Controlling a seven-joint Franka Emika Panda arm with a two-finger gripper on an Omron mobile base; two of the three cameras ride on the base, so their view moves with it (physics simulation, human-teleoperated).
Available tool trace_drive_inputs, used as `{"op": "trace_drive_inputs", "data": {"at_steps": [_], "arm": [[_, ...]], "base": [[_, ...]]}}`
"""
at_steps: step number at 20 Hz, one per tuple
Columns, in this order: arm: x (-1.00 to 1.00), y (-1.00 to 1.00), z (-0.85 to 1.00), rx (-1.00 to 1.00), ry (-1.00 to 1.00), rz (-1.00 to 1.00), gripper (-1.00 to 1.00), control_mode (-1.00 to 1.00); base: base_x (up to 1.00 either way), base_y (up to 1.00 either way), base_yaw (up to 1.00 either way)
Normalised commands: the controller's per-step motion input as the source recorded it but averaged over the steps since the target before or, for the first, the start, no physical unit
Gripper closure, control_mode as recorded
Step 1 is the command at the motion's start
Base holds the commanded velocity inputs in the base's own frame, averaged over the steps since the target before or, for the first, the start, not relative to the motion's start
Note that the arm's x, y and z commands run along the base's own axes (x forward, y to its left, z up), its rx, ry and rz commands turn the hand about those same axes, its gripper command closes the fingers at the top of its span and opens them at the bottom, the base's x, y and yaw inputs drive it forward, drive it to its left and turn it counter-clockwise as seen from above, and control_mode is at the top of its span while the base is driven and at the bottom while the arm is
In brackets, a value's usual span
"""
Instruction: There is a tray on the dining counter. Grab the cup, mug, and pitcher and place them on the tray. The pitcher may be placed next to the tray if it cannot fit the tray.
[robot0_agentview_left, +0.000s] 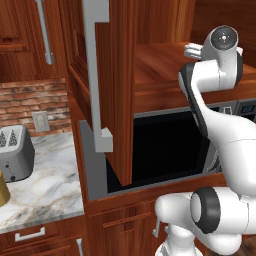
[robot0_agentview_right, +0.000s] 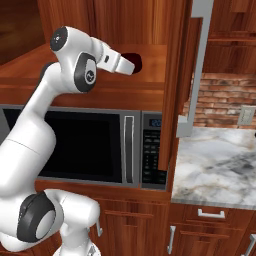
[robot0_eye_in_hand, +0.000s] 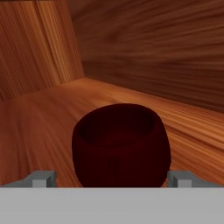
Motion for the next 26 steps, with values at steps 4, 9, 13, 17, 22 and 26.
{"op": "trace_drive_inputs", "data": {"at_steps": [4, 9, 13, 17, 22, 26], "arm": [[0.00, 0.00, 0.00, 0.00, 0.00, 0.00, -1.00, -1.00], [0.00, 0.00, 0.00, 0.00, 0.00, 0.00, -1.00, -1.00], [0.00, 0.00, 0.00, 0.00, 0.00, 0.00, -1.00, -1.00], [0.00, 0.00, 0.00, 0.00, 0.00, 0.00, 1.00, -1.00], [0.00, 0.00, 0.00, 0.00, 0.00, 0.00, 1.00, -1.00], [0.00, 0.00, 0.00, 0.00, 0.00, 0.00, 1.00, -1.00]], "base": [[0.00, 0.00, 0.00], [0.00, 0.00, 0.00], [0.00, 0.00, 0.00], [0.00, 0.00, 0.00], [0.00, 0.00, 0.00], [0.00, 0.00, 0.00]]}}
